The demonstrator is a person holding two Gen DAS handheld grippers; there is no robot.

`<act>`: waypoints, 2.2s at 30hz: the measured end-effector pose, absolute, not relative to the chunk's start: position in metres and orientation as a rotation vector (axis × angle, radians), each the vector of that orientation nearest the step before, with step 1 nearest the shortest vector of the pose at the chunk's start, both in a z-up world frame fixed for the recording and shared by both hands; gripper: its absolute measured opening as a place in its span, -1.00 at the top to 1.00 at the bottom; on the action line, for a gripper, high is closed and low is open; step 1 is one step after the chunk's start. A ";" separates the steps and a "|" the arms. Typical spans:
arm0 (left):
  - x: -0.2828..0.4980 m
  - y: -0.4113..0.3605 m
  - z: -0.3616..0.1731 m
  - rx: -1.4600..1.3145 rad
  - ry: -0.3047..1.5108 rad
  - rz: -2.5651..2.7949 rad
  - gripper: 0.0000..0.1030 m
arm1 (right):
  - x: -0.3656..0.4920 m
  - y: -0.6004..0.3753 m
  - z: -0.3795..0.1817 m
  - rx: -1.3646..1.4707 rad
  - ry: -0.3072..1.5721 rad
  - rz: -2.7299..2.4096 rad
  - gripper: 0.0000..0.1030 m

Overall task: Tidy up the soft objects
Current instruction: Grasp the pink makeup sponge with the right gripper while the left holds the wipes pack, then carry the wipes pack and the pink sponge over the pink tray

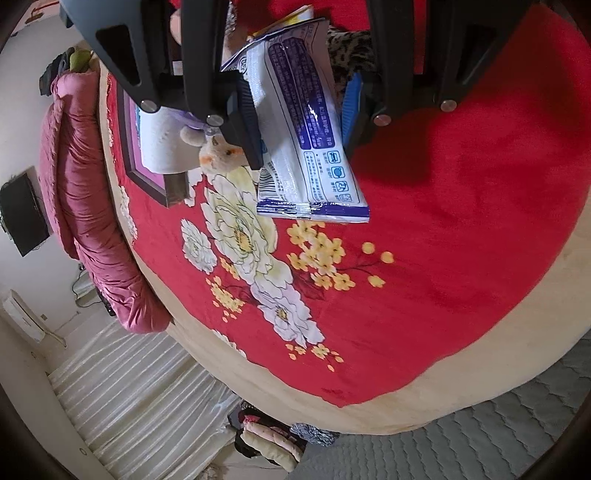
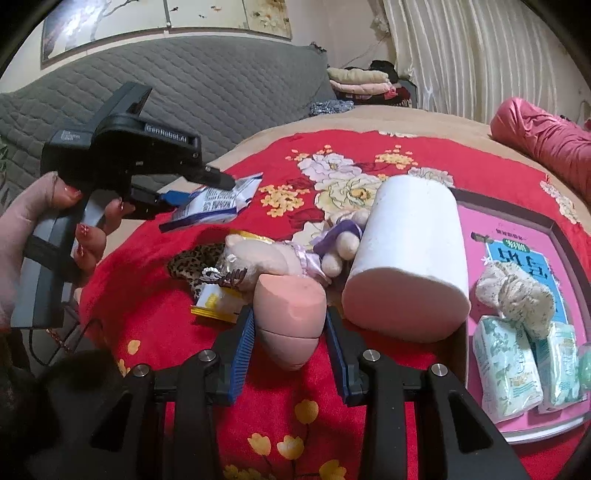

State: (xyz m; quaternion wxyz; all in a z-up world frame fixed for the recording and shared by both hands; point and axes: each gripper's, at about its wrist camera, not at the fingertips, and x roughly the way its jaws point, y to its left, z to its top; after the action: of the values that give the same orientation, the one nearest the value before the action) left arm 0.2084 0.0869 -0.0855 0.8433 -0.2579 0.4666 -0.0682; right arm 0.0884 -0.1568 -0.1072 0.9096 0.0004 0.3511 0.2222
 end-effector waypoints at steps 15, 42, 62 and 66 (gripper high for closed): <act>0.194 0.089 -0.079 -0.442 0.952 -0.099 0.24 | 0.081 -0.147 -0.084 -0.018 0.668 0.456 0.25; 0.186 0.082 -0.066 -0.400 0.923 -0.112 0.24 | 0.098 -0.139 -0.069 0.015 0.656 0.480 0.25; 0.177 -0.001 -0.030 -0.294 0.863 -0.265 0.24 | 0.125 -0.219 -0.038 0.171 0.566 0.224 0.25; 0.174 -0.034 -0.023 -0.263 0.856 -0.322 0.24 | 0.120 -0.248 -0.041 0.184 0.553 0.148 0.25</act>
State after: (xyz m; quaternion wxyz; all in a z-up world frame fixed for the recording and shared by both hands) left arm 0.1742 -0.0338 -0.0233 0.8889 -0.1265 0.4121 -0.1548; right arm 0.1203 -0.2482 -0.0409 0.9551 0.0908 0.2725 0.0730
